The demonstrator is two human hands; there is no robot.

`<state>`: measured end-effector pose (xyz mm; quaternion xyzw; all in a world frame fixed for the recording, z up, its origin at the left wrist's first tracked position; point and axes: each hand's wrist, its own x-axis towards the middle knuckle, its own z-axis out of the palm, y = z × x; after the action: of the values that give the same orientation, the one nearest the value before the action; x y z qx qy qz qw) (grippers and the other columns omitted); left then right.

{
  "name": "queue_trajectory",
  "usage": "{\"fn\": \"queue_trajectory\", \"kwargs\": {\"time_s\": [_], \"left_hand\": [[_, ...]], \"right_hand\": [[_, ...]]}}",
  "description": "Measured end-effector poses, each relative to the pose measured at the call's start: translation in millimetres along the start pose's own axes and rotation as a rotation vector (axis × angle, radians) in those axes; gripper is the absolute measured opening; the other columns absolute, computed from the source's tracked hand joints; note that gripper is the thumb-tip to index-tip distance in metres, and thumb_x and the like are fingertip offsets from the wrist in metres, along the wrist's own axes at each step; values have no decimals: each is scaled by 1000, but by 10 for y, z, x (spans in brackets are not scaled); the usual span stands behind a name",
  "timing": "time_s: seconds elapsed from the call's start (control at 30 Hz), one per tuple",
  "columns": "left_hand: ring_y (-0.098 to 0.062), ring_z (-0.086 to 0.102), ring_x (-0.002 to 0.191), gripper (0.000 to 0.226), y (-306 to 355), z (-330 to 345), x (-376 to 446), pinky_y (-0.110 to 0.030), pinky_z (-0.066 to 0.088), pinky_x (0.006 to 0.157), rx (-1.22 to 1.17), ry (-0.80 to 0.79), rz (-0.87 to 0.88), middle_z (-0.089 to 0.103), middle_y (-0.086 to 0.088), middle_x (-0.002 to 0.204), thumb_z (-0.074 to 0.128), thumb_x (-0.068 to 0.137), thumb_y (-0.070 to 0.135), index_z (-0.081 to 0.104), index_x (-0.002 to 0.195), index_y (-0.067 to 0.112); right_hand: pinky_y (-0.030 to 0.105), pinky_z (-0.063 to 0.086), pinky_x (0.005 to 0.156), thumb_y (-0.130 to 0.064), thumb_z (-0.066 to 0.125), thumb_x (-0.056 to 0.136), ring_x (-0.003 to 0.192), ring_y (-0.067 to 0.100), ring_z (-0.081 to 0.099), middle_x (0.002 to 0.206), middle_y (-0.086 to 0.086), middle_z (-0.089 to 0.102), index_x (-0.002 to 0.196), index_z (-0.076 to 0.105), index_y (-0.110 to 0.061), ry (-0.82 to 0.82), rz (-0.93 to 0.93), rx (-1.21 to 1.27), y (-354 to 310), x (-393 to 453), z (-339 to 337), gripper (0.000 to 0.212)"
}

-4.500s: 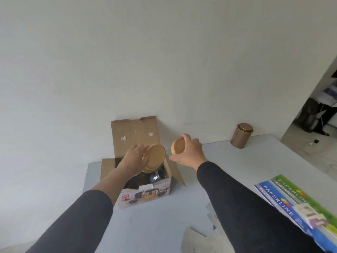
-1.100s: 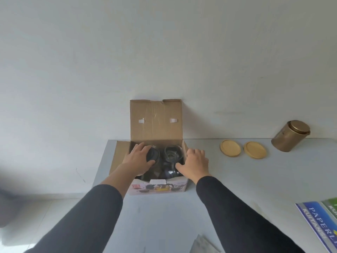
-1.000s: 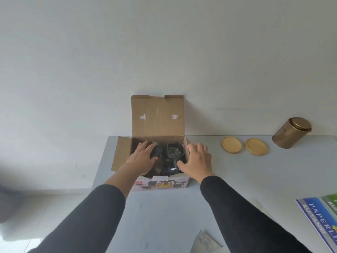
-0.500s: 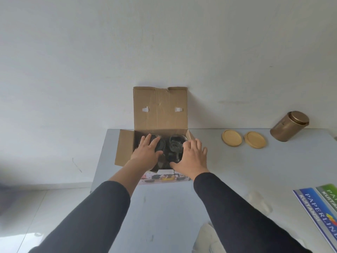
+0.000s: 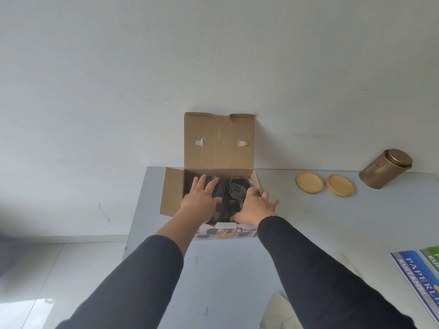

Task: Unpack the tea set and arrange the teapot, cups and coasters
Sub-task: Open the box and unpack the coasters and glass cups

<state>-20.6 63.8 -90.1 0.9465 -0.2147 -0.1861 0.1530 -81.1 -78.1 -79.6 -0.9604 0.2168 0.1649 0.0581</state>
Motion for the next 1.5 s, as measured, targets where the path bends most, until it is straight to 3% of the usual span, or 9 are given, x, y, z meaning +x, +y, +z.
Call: {"fn": "queue_trajectory", "kwargs": {"time_s": [0.33, 0.43, 0.5, 0.67, 0.77, 0.93, 1.07, 1.27, 1.5], "left_hand": [[-27, -10, 147, 58, 33, -10, 10, -50, 14, 118, 3, -7, 0, -6, 0, 160, 34, 101, 36, 5, 151, 32], [-29, -7, 148, 55, 40, -20, 27, -52, 17, 118, 59, -6, 20, -1, -1, 161, 35, 101, 29, 11, 151, 30], [-28, -3, 148, 54, 82, -35, 12, -52, 16, 118, 39, 22, -16, 3, -1, 160, 33, 101, 36, 12, 150, 30], [-26, -2, 148, 59, 248, 3, 8, -55, 9, 117, 155, 122, 23, 7, -1, 160, 38, 97, 46, 20, 149, 26], [-24, -2, 148, 59, 406, 77, 47, -55, 5, 116, 141, 173, 37, 10, 0, 159, 43, 95, 48, 26, 147, 25], [-21, -3, 148, 46, 797, 205, 51, -50, 5, 118, 55, 292, 128, 16, -1, 157, 40, 99, 31, 34, 142, 18], [-21, -2, 148, 48, 1247, 367, 95, -44, 8, 119, -4, 331, 213, 17, -1, 156, 39, 96, 19, 31, 143, 14], [-19, -4, 148, 57, 1921, 860, 264, -38, 5, 121, -76, 241, 188, 10, -1, 159, 41, 97, 26, 18, 149, 15], [-23, -12, 147, 83, 2684, 1667, 557, -40, 7, 120, -104, -56, -84, -10, -7, 160, 45, 95, 44, -6, 151, 9]], "right_hand": [[44, 32, 97, -69, 59, 71, 120, 28, 42, 126, 6, 54, 131, 45, -23, 284, -147, -7, 152, -123, -69, 77], [35, 41, 97, -63, 65, 72, 114, 25, 49, 122, 5, 49, 133, 45, -21, 373, -224, 192, 249, -170, -127, 77], [27, 47, 91, -55, 72, 70, 107, 22, 53, 121, 5, 42, 133, 45, -18, 405, -249, 386, 308, -212, -167, 78], [17, 44, 83, -48, 75, 70, 103, 19, 56, 121, 3, 41, 132, 49, -15, 509, -248, 520, 525, -270, -210, 75], [16, 42, 83, -45, 75, 71, 103, 18, 55, 121, 3, 42, 131, 50, -15, 570, -231, 564, 679, -280, -187, 72], [23, 47, 86, -47, 79, 66, 102, 18, 54, 118, 3, 43, 132, 47, -14, 693, -135, 636, 938, -275, -128, 80], [28, 48, 90, -47, 83, 61, 107, 20, 53, 120, 3, 41, 133, 44, -12, 747, -47, 726, 1281, -217, -67, 89], [29, 47, 91, -46, 85, 57, 110, 17, 49, 118, -1, 39, 134, 42, -16, 764, 58, 814, 2026, 2, 62, 93], [28, 47, 94, -47, 86, 56, 114, 19, 47, 121, 2, 39, 137, 38, -14, 717, 138, 833, 3107, 371, 323, 99]]}}
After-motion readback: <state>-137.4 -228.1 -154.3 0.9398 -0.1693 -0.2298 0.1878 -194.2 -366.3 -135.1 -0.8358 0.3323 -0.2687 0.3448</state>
